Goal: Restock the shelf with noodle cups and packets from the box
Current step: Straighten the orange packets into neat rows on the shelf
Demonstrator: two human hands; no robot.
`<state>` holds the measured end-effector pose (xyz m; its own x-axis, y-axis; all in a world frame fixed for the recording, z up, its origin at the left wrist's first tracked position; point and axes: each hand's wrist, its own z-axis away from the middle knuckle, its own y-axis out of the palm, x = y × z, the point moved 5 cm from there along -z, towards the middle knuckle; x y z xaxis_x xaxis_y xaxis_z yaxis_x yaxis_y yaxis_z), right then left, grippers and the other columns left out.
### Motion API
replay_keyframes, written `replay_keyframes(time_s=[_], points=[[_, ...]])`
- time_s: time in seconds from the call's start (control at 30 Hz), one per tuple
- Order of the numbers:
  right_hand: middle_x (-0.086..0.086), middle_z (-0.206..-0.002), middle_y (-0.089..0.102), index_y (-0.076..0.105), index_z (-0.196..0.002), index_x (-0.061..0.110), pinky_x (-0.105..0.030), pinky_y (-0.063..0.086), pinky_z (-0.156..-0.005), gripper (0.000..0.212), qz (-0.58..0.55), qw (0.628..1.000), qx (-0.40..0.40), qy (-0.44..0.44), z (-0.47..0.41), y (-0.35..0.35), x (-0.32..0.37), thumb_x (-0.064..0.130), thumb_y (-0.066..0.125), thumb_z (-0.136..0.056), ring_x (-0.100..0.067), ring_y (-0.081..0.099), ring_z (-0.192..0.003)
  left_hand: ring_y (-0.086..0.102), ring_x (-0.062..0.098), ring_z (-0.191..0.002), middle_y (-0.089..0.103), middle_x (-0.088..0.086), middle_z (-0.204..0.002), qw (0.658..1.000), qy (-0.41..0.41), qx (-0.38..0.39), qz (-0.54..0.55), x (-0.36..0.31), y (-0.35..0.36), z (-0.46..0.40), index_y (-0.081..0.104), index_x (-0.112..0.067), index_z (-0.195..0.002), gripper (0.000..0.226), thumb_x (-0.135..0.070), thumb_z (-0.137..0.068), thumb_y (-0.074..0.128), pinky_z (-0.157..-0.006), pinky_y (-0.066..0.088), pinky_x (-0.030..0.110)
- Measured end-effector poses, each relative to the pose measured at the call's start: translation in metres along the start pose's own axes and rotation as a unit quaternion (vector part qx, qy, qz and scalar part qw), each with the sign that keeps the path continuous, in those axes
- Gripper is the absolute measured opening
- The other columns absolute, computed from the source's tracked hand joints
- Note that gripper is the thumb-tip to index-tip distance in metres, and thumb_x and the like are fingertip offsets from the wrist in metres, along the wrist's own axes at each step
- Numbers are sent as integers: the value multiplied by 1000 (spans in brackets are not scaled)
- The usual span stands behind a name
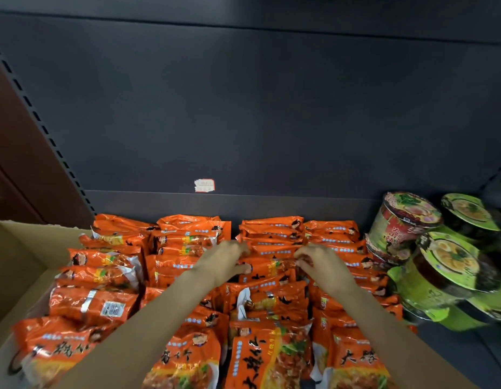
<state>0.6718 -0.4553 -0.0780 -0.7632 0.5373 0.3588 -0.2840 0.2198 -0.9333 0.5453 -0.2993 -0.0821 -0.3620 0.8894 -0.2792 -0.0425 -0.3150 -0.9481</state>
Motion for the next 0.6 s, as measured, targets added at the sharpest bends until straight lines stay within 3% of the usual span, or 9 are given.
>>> replay_keyframes(time_s=[0.07, 0.17, 0.33, 0.43, 0.53, 0.6], points=[[3, -122, 60, 61, -121, 22, -26, 47, -94, 29, 4, 1000, 14, -18, 3, 3, 4, 21, 56, -93, -13, 56, -112, 58, 25, -111, 57, 8, -127, 999, -42, 17, 10, 4, 9, 3, 51, -16, -130, 44, -24, -89, 63, -92, 49, 37], [2, -123, 60, 62, -121, 21, -27, 47, -95, 28, -1, 1000, 14, -23, 4, 4, 8, 19, 54, -94, -14, 56, -112, 62, 23, -104, 62, 8, -120, 994, -75, -24, 75, 7, 13, 5, 61, -16, -118, 31, -12, -88, 62, -91, 51, 34], [0, -114, 63, 62, -115, 20, -30, 51, -83, 26, 31, 999, -16, 8, 5, -6, 12, 31, 59, -91, -17, 61, -102, 64, 20, -97, 67, 6, -111, 984, -19, -127, 120, -17, -17, 0, 67, -14, -109, 23, -5, -89, 59, -89, 51, 29], [1, -117, 62, 53, -127, 24, -33, 53, -85, 40, 4, 1000, -5, 3, 7, -3, 18, 28, 62, -89, -16, 61, -105, 62, 18, -102, 66, 5, -113, 980, 30, -125, 152, -35, -22, -6, 65, -13, -113, 27, -4, -88, 61, -90, 47, 22], [0, -113, 66, 59, -122, 22, -33, 52, -83, 30, 31, 999, -10, 32, 6, -2, 20, 27, 58, -92, -19, 63, -103, 62, 16, -104, 65, 5, -113, 973, 22, -118, 198, -34, -21, -5, 57, -14, -123, 36, -6, -88, 62, -89, 48, 22], [-1, -99, 69, 63, -113, 20, -30, 51, -76, 22, 28, 998, -24, 55, 4, -1, 22, 27, 56, -93, -19, 65, -93, 62, 19, -104, 64, 5, -114, 979, -14, -82, 187, -19, -12, -4, 53, -15, -127, 43, -14, -86, 66, -91, 50, 30]])
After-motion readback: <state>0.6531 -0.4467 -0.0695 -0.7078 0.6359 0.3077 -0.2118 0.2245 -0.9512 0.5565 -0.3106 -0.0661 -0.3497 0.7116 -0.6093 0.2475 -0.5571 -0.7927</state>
